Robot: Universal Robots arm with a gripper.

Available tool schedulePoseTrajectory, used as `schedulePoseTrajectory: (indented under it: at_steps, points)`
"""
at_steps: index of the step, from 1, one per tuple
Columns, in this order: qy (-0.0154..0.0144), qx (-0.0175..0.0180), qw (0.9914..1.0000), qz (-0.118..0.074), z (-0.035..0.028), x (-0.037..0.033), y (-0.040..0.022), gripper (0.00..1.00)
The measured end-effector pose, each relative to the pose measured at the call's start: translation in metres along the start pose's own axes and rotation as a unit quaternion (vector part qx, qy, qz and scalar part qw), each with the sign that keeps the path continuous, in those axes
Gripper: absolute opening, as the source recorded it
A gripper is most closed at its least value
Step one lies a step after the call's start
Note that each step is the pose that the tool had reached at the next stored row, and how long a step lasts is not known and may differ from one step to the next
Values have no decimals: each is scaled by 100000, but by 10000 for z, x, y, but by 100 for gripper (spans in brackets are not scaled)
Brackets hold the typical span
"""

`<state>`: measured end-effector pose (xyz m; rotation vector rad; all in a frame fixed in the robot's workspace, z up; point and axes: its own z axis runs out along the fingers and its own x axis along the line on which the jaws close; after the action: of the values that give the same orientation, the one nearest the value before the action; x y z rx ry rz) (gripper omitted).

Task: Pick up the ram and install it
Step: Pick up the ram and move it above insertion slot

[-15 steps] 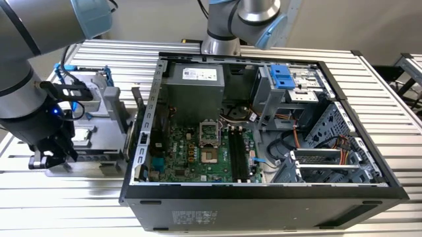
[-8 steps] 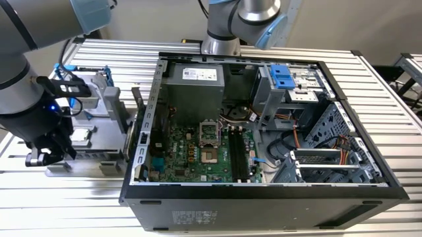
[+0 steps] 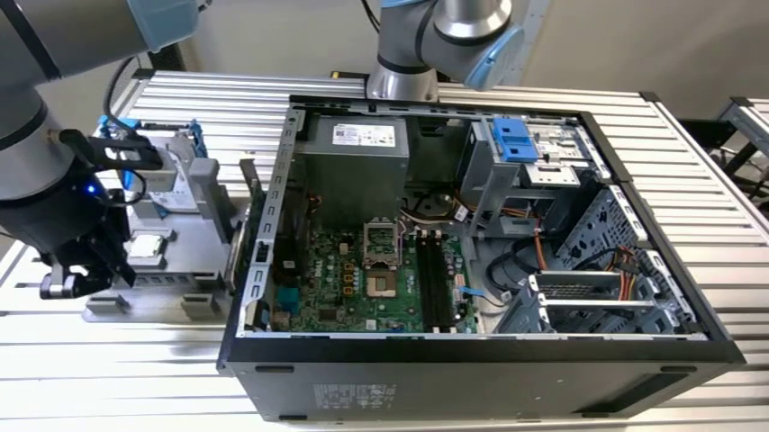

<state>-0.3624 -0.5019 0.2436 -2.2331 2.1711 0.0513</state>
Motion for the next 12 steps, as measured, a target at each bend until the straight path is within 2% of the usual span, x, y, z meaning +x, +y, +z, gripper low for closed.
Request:
schedulePoseTrajectory:
  at_steps: [12]
  points:
    - [0,3,100000,2,-124,-6,1,0]
